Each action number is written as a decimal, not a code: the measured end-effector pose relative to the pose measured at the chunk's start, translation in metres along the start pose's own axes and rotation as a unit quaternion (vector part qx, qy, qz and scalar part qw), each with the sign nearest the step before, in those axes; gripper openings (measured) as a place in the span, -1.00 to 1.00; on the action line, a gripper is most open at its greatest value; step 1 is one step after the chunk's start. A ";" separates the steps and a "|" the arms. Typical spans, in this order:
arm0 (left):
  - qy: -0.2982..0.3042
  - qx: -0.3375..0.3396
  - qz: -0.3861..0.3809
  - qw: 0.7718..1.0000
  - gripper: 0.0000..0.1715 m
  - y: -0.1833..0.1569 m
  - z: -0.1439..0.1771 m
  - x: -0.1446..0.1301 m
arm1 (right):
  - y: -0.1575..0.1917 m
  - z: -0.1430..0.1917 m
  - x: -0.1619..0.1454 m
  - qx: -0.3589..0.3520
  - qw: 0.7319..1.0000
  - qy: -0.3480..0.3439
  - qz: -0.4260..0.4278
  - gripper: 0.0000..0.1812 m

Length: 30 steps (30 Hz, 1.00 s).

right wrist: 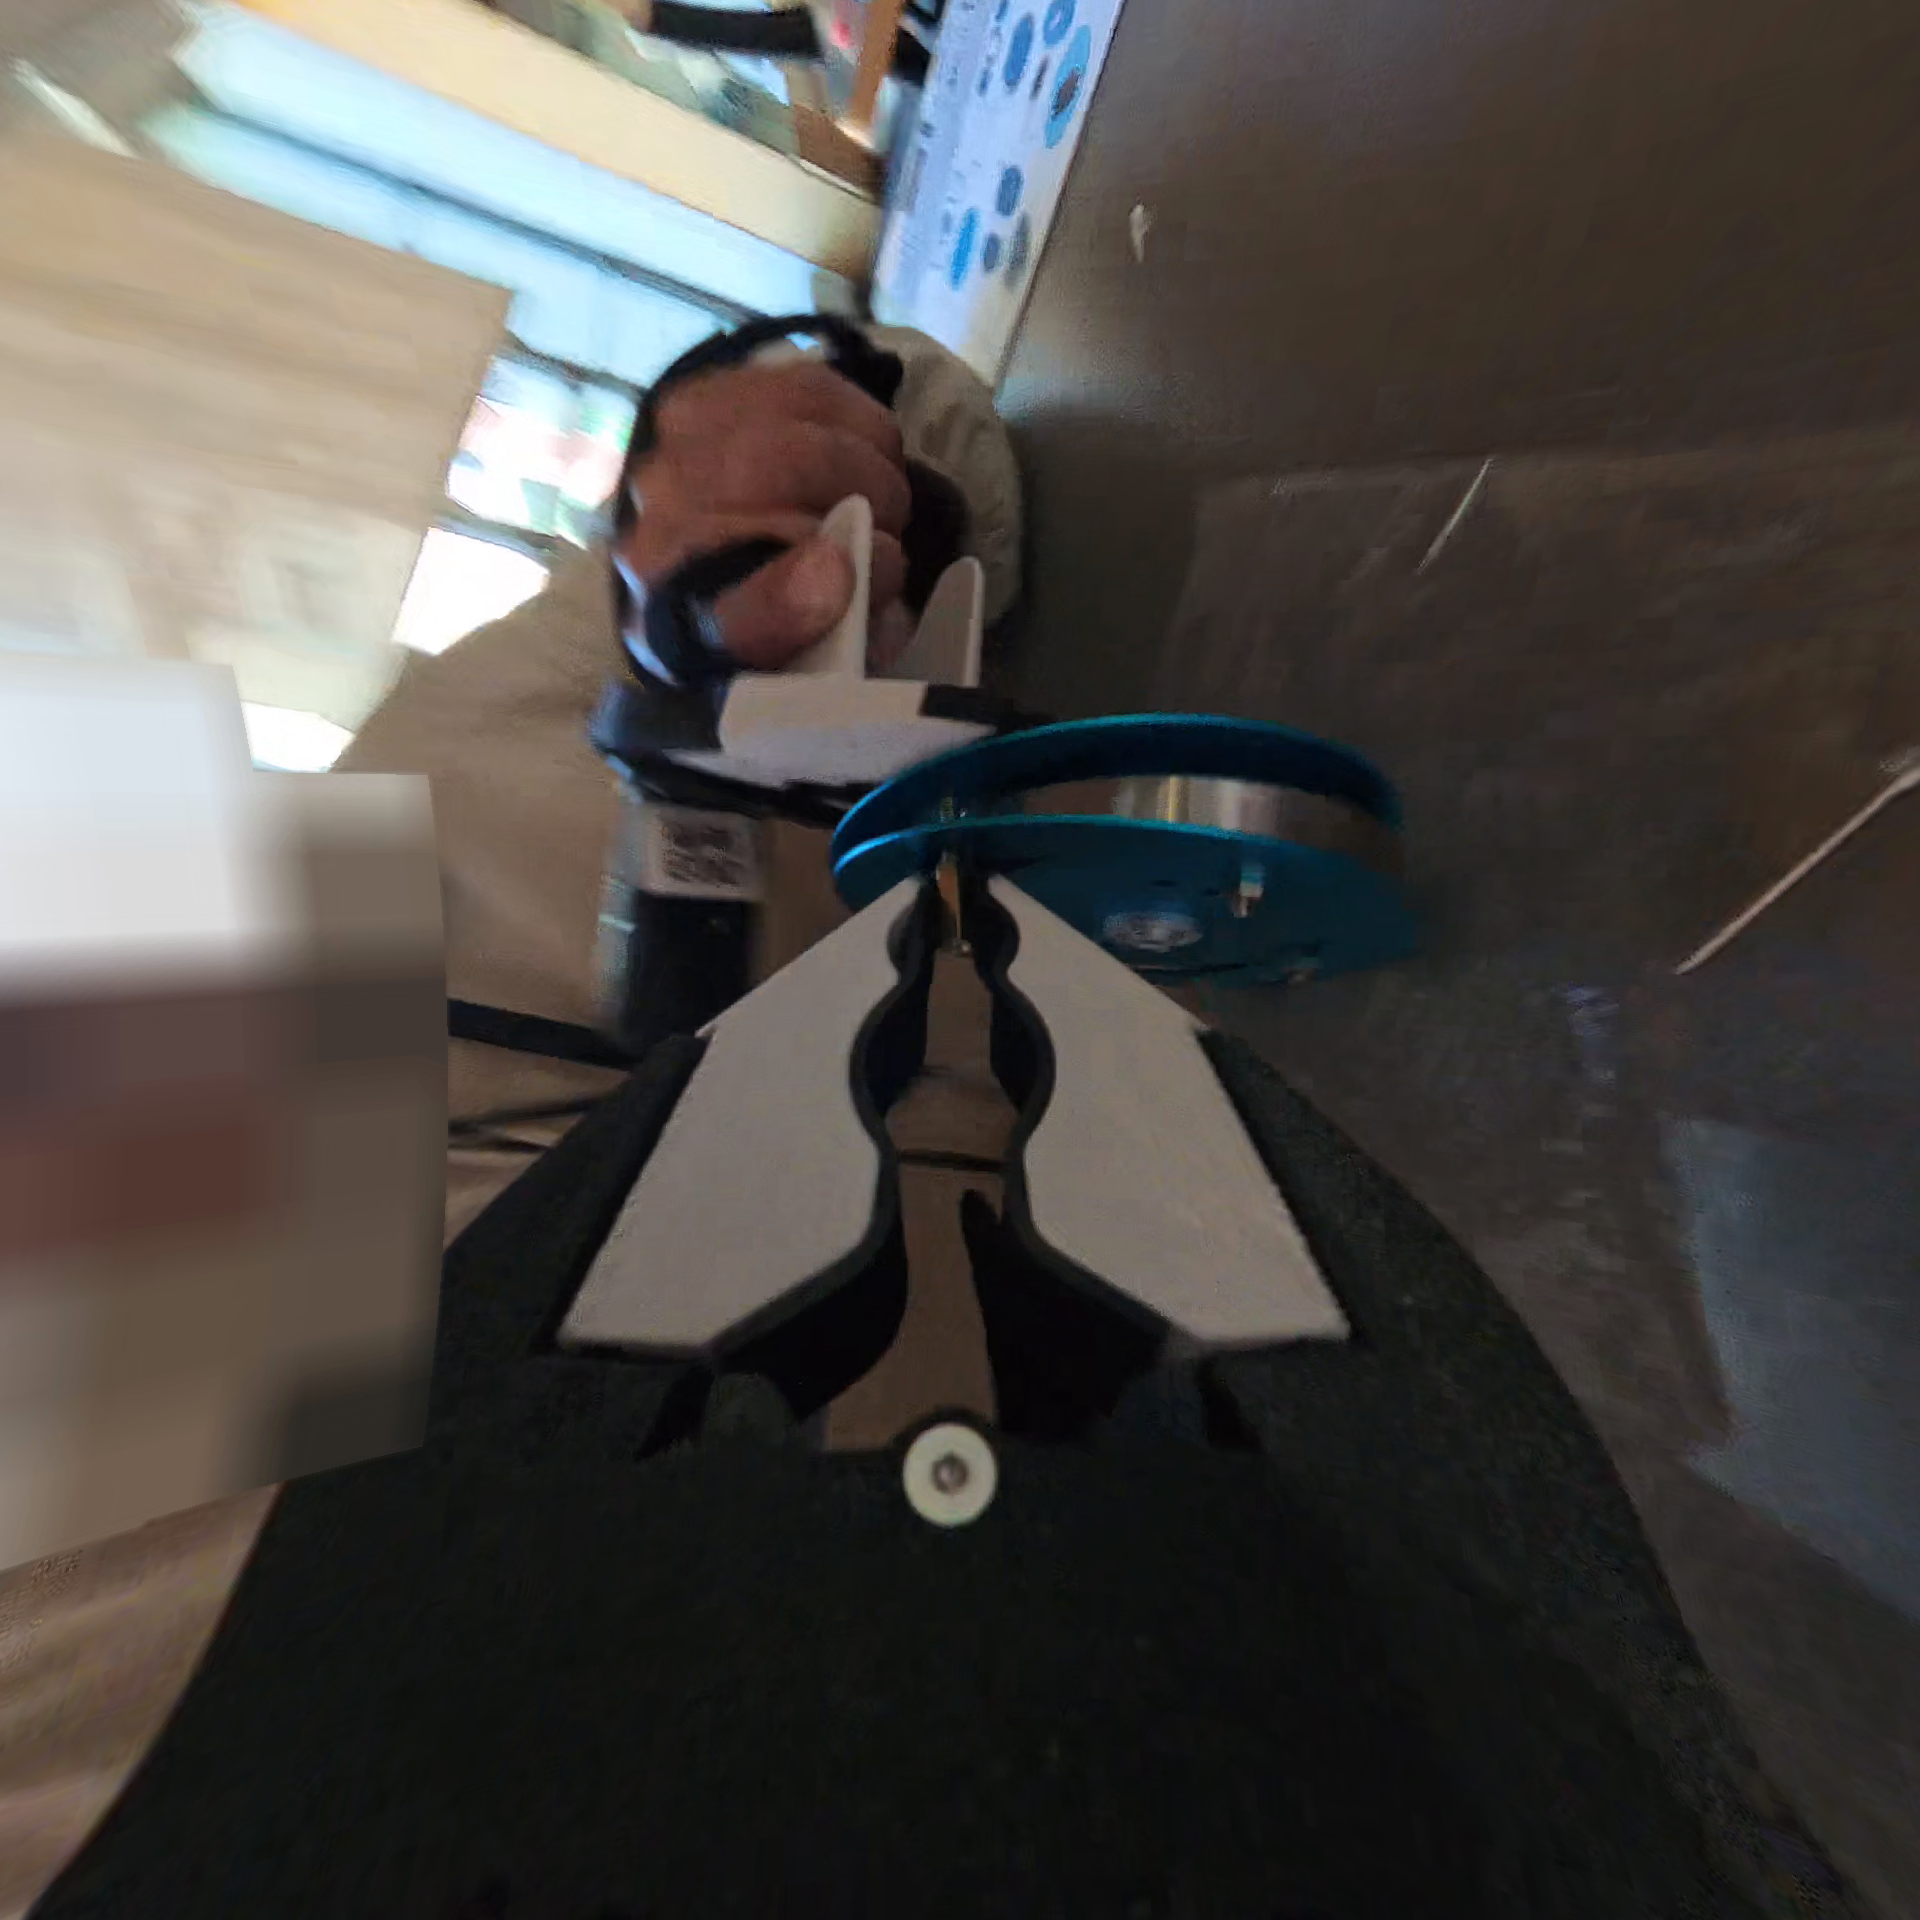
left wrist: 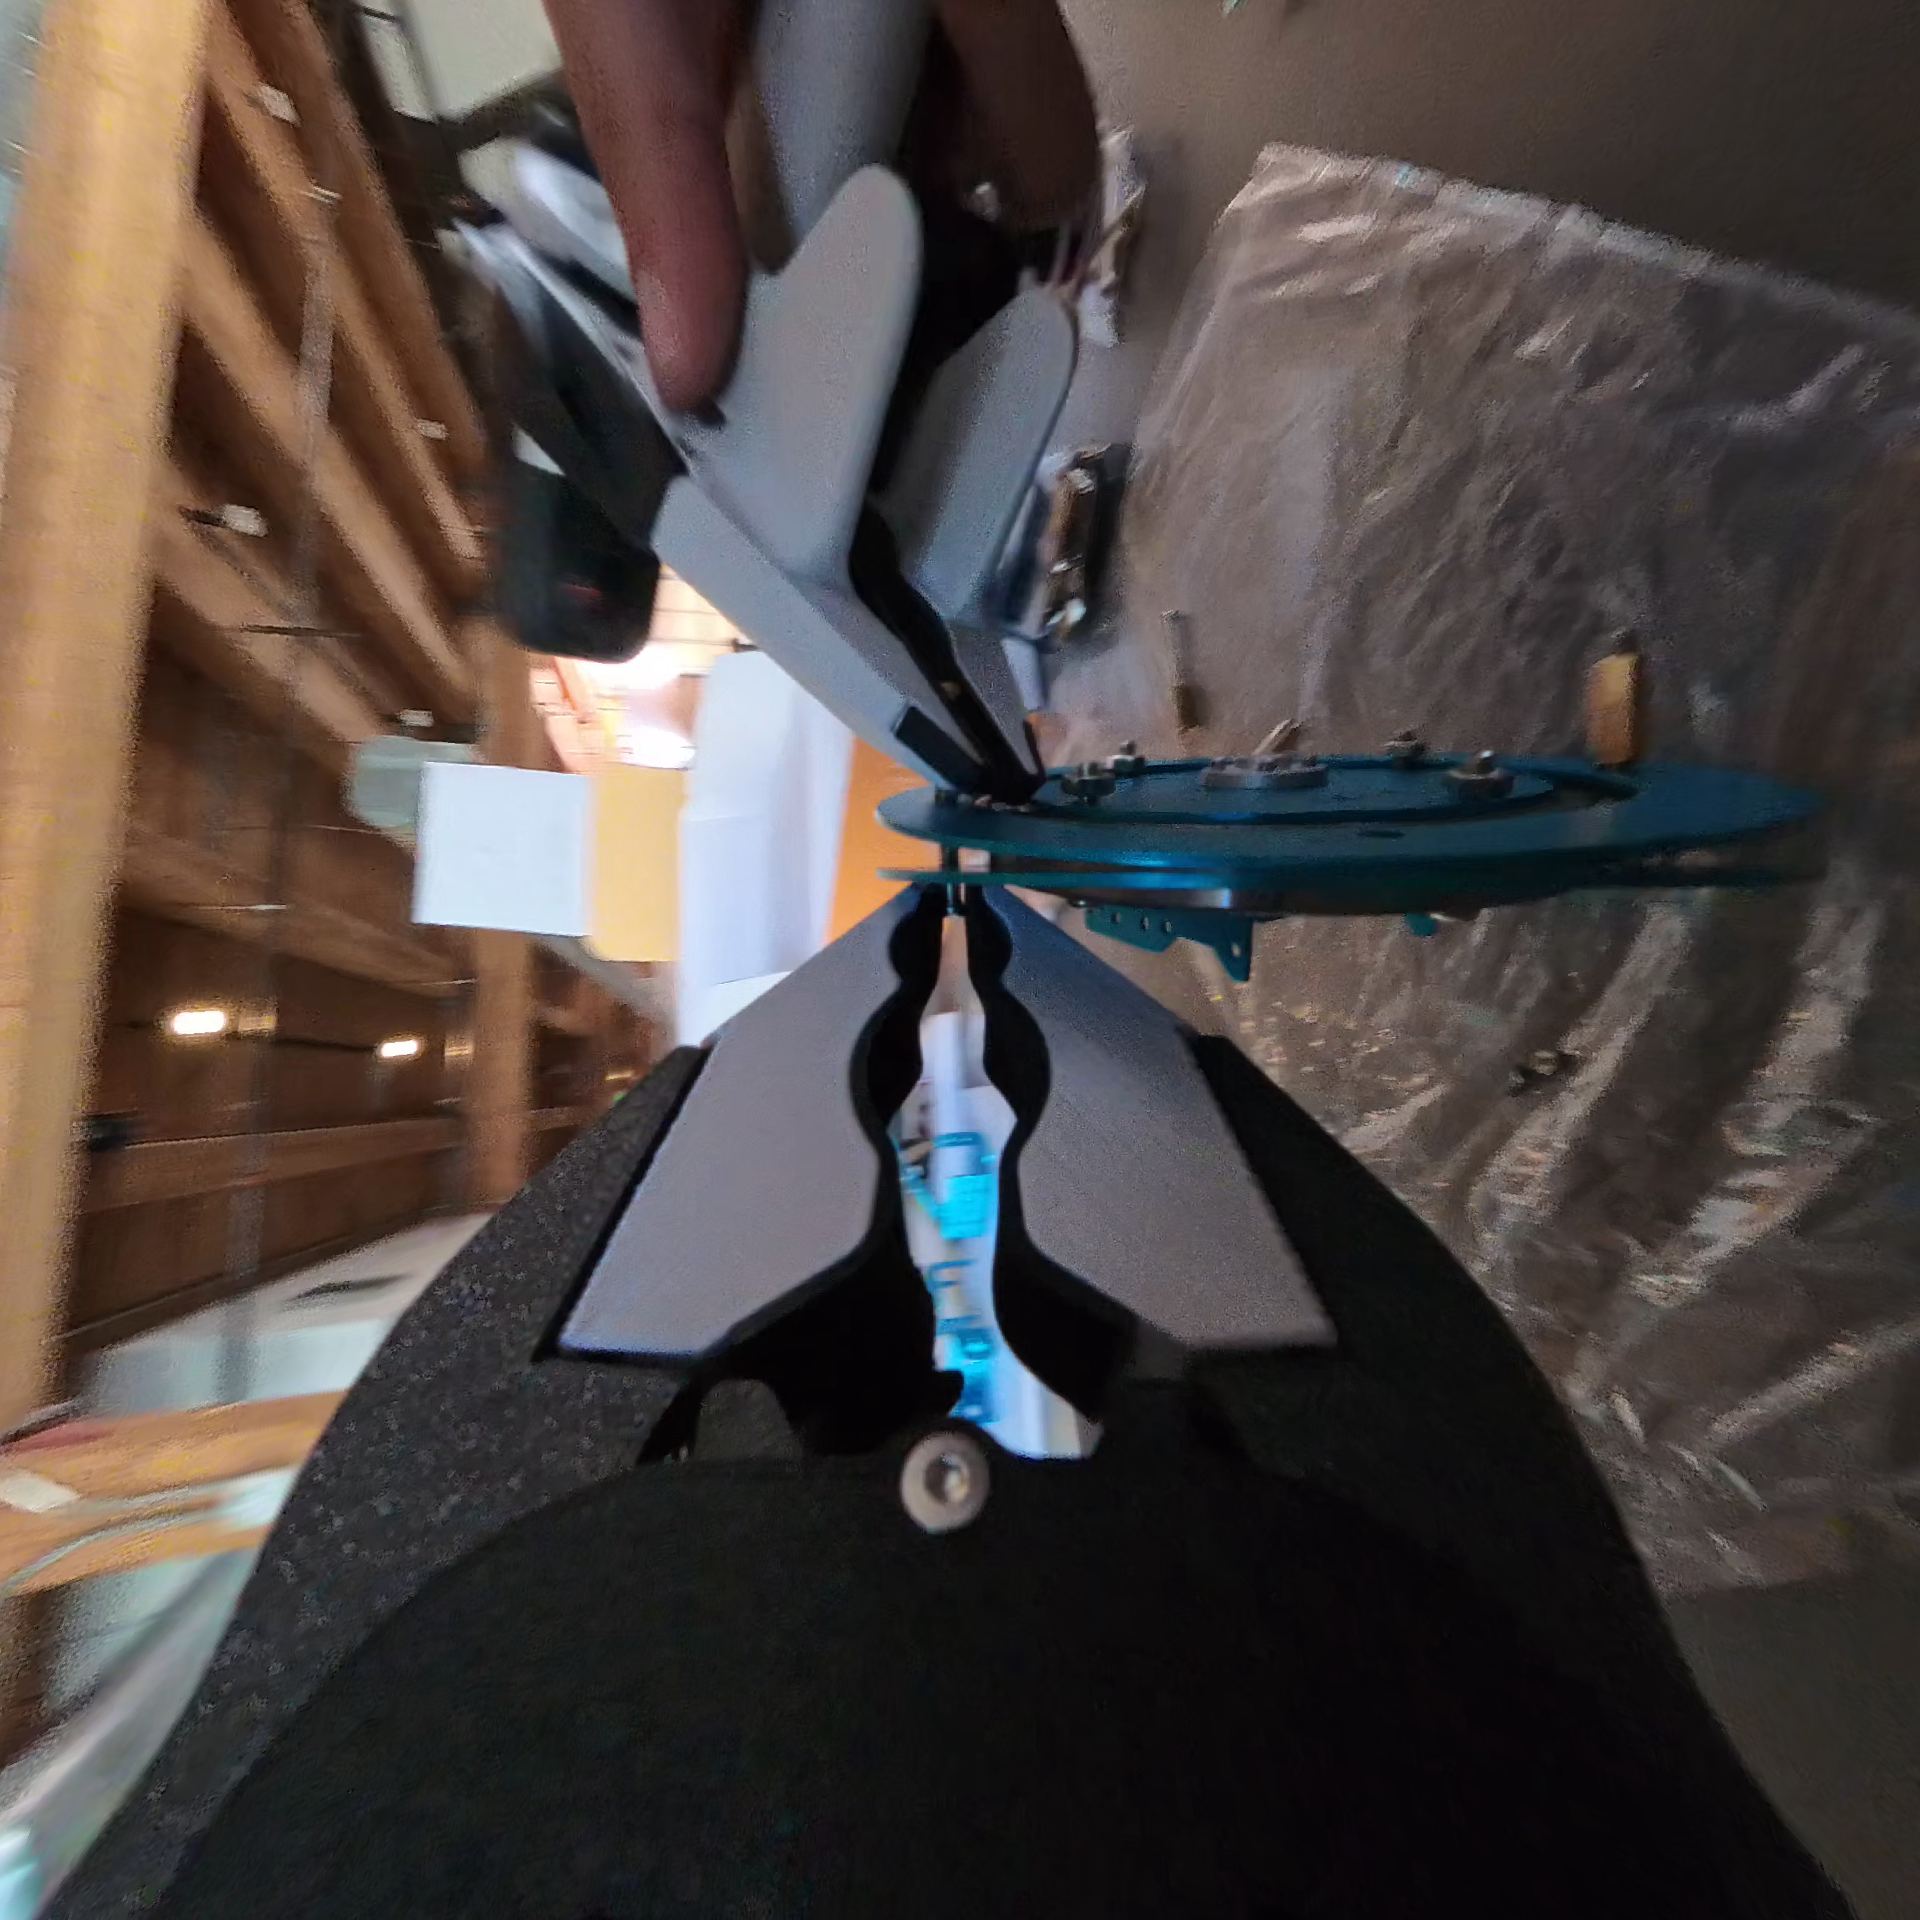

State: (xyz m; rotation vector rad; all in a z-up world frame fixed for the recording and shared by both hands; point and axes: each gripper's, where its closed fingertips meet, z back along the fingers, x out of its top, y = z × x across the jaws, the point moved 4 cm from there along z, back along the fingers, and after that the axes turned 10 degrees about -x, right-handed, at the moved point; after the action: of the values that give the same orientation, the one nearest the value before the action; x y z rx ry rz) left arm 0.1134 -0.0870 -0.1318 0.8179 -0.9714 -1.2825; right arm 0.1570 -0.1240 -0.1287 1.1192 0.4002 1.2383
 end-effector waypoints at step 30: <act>0.014 -0.043 -0.019 0.999 -0.99 -0.006 0.010 0.010 | 0.017 0.002 -0.014 -0.186 0.977 -0.079 0.063 -0.98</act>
State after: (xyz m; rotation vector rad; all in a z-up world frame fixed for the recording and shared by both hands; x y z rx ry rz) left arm 0.1018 -0.0976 -0.1320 0.7888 -0.8761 -1.3328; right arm 0.1444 -0.1387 -0.1180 0.9203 -0.0270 1.2606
